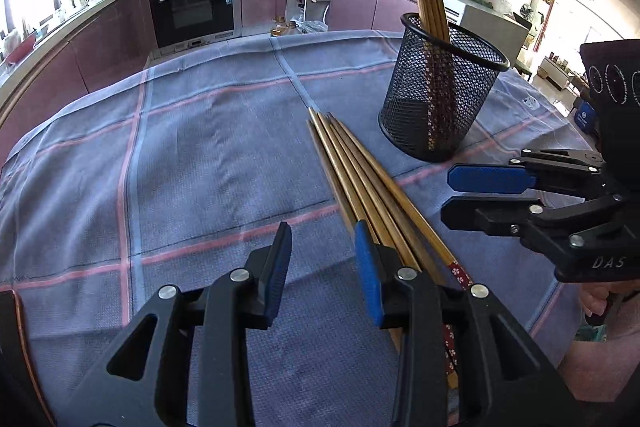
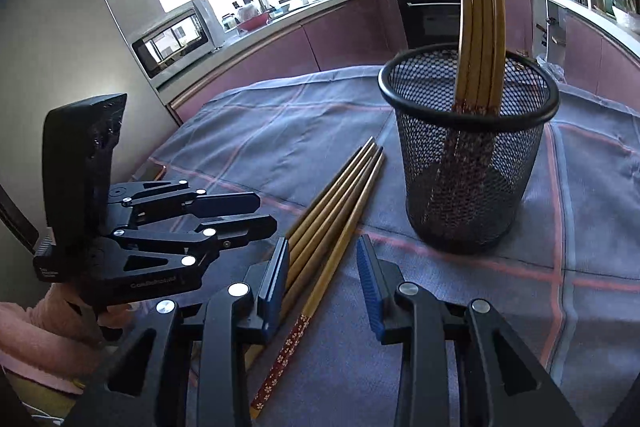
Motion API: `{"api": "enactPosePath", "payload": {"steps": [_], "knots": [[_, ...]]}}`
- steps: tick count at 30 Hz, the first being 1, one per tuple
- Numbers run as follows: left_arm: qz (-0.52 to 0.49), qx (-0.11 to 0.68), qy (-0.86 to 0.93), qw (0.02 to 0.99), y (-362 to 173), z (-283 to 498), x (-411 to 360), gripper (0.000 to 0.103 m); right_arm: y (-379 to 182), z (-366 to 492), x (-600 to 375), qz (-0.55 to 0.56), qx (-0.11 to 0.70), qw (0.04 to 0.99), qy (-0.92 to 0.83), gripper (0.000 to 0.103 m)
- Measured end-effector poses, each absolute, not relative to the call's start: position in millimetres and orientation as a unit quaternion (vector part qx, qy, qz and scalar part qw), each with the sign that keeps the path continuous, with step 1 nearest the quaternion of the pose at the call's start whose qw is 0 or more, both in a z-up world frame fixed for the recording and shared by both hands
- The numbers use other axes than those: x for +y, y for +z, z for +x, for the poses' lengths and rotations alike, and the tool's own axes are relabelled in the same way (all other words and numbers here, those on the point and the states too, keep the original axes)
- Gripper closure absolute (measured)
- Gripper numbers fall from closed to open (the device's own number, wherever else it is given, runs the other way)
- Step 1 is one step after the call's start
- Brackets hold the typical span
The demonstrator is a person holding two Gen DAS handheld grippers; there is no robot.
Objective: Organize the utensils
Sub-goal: 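Move the open left tool back to the chopstick pile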
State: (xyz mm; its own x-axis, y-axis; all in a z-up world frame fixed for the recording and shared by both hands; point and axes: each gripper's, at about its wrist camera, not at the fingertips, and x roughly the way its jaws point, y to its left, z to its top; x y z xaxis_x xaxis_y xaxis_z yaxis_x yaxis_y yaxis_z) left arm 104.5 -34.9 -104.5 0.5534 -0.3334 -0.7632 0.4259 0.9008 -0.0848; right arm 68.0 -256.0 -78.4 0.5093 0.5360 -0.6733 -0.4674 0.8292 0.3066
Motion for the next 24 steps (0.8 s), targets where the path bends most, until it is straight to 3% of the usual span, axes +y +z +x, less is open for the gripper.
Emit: {"api": "enactPosePath", "payload": {"steps": [24], "knots": [[0.073, 0.419, -0.206, 0.881, -109.7, 93.0, -52.8, 0.064, -97.2, 66.9, -238.0, 0.006, 0.413, 0.876, 0.248, 0.072]]}}
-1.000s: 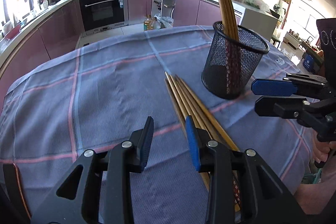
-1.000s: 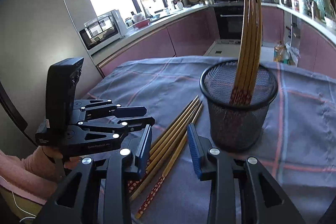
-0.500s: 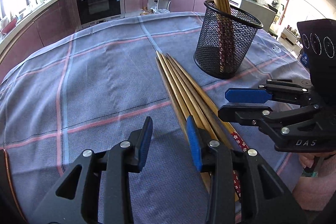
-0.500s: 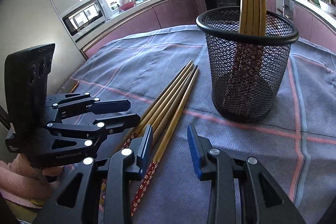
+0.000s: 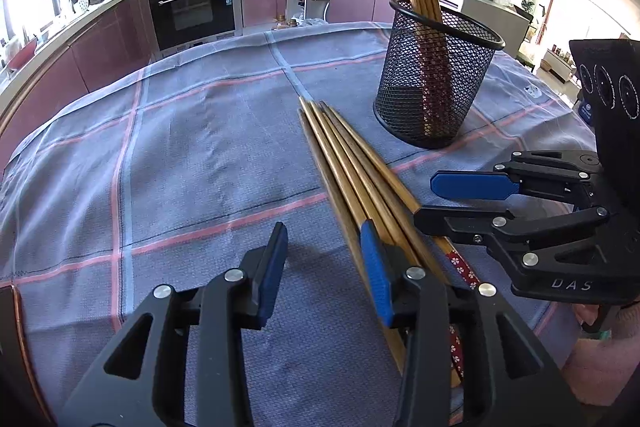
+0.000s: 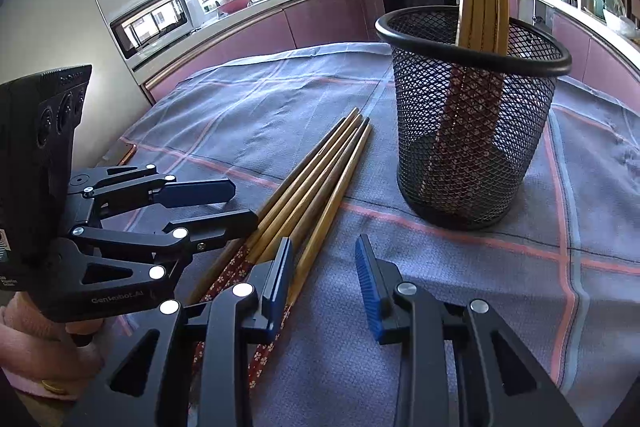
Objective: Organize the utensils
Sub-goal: 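Move the open left tool back to the chopstick pile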
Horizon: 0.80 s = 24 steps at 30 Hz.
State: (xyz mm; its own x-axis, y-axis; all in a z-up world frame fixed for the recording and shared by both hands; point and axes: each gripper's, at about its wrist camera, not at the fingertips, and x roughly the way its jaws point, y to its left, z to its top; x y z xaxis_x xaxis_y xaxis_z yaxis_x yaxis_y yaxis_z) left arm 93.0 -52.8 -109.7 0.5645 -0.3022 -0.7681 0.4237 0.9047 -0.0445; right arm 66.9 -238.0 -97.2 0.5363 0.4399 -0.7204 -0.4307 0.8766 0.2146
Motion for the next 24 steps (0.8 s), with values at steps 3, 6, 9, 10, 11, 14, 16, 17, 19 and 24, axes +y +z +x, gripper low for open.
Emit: {"api": "enactPosePath", "payload": {"steps": [3, 6, 9, 10, 11, 14, 16, 17, 19, 24], "knots": [[0.071, 0.418, -0.204, 0.882, -109.8, 92.8, -52.8, 0.065, -97.0, 67.0, -236.4, -0.003, 0.412, 0.878, 0.241, 0.075], [0.069, 0.419, -0.204, 0.882, -109.5, 92.4, -52.8, 0.069, -96.6, 68.3, -236.3, -0.007, 0.414, 0.879, 0.237, 0.077], [0.073, 0.420, -0.200, 0.882, -110.1, 92.0, -52.6, 0.068, -96.3, 68.6, -237.6, -0.009, 0.416, 0.879, 0.233, 0.081], [0.073, 0.421, -0.200, 0.882, -109.8, 92.6, -52.8, 0.068, -96.2, 68.9, -237.4, -0.010, 0.416, 0.879, 0.232, 0.081], [0.074, 0.422, -0.200, 0.881, -109.5, 93.2, -53.1, 0.068, -96.3, 69.2, -236.6, -0.012, 0.416, 0.880, 0.231, 0.081], [0.077, 0.425, -0.197, 0.880, -110.8, 96.2, -55.9, 0.072, -96.1, 70.9, -235.5, -0.014, 0.415, 0.881, 0.228, 0.081], [0.078, 0.427, -0.194, 0.879, -112.4, 98.7, -57.1, 0.075, -96.7, 73.2, -233.1, -0.013, 0.415, 0.881, 0.226, 0.081], [0.078, 0.428, -0.192, 0.880, -112.2, 99.7, -57.6, 0.077, -96.9, 74.5, -233.0, -0.012, 0.415, 0.881, 0.225, 0.081], [0.075, 0.430, -0.189, 0.880, -111.8, 102.0, -57.3, 0.081, -97.1, 76.0, -232.3, -0.010, 0.415, 0.882, 0.224, 0.081], [0.057, 0.437, -0.190, 0.877, -112.3, 106.7, -53.2, 0.092, -97.7, 78.7, -236.5, 0.003, 0.417, 0.883, 0.218, 0.088]]}}
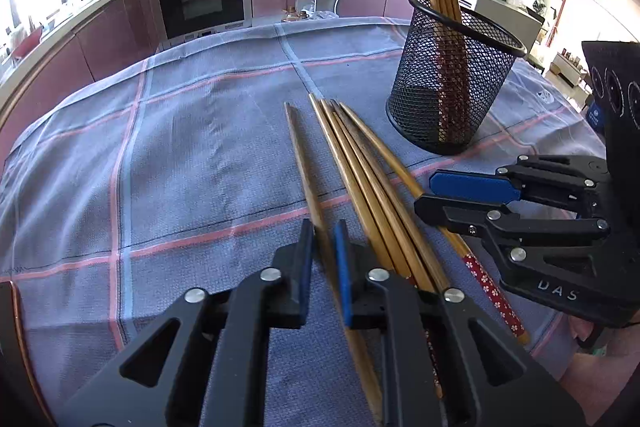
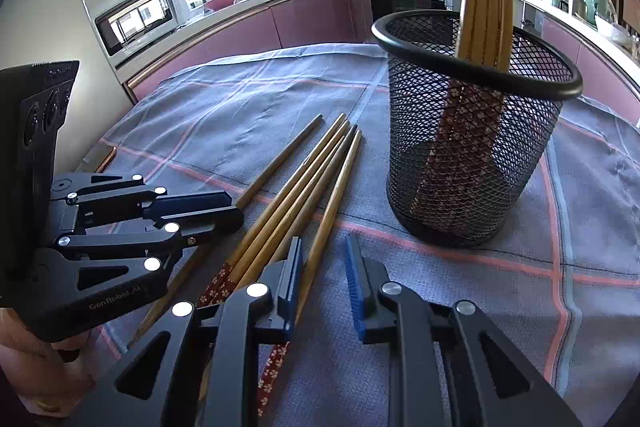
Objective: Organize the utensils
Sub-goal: 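Move the open left tool back to the chopstick pile, then grasp a chopstick with the left tool and lift it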
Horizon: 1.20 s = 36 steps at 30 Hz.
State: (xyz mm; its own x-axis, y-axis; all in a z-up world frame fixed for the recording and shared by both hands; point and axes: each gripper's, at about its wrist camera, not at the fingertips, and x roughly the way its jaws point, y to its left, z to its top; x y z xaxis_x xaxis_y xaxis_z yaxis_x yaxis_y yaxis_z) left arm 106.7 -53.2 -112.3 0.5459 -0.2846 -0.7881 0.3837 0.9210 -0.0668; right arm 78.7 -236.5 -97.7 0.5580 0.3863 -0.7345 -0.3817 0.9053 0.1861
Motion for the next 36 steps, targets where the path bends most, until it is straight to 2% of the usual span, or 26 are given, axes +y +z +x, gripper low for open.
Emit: {"api": "enactPosePath", "payload": {"steps": [2, 8, 21, 28, 36], "knots": [[0.050, 0.438, -0.189, 0.877, -112.7, 107.5, -51.6, 0.092, -98.4, 79.9, -242.1, 0.017, 0.419, 0.881, 0.219, 0.094], [0.028, 0.437, -0.191, 0.878, -110.0, 104.8, -45.4, 0.095, -98.0, 80.5, -258.1, 0.065, 0.419, 0.877, 0.225, 0.098], [0.036, 0.448, -0.226, 0.864, -110.6, 92.5, -49.6, 0.095, -94.5, 77.2, -246.4, 0.044, 0.426, 0.863, 0.268, 0.097], [0.039, 0.455, -0.236, 0.858, -113.1, 108.8, -52.4, 0.089, -97.9, 85.2, -243.2, 0.033, 0.429, 0.863, 0.262, 0.095], [0.030, 0.453, -0.228, 0.862, -106.2, 117.1, -54.5, 0.095, -87.0, 83.1, -250.2, 0.039, 0.410, 0.871, 0.268, 0.097]]}}
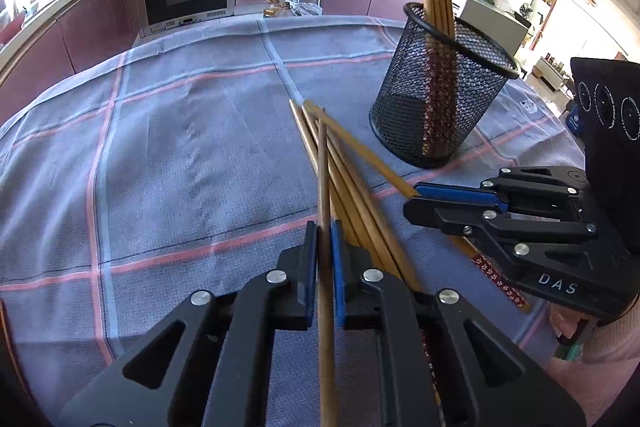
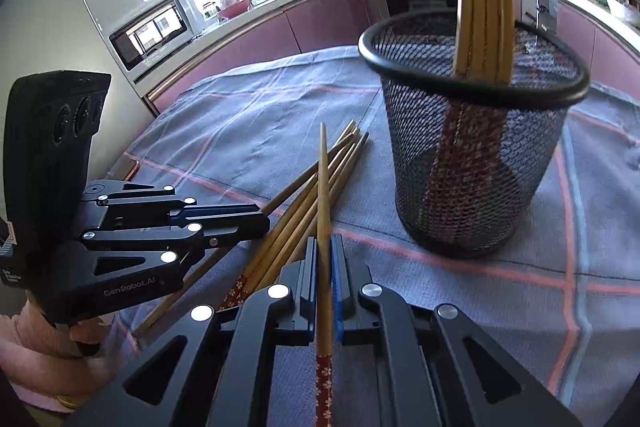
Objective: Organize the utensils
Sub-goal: 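Grasp a chopstick with the left tool and lift it, then lower the chopstick into the mesh cup and open the left tool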
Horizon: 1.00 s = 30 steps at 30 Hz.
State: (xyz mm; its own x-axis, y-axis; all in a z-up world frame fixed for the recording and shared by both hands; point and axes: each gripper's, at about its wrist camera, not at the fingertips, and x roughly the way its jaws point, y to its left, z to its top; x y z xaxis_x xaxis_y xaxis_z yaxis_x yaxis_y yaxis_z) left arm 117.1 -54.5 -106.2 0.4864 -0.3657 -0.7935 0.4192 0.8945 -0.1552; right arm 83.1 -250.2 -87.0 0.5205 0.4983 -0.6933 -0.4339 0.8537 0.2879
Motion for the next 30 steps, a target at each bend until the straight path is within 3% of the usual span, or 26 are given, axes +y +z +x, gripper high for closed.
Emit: {"api": "enactPosePath", "payload": {"steps": [17, 30], "knots": [[-0.010, 0.336, -0.318, 0.887, -0.5, 83.3, -40.8, 0.095, 0.9, 51.2, -306.8, 0.076, 0.276, 0.920, 0.267, 0.097], [-0.046, 0.270, -0.338, 0.900, 60.0, 101.0, -51.4, 0.096, 55.8, 69.0, -325.1, 0.073, 0.207, 0.942, 0.255, 0.097]]}}
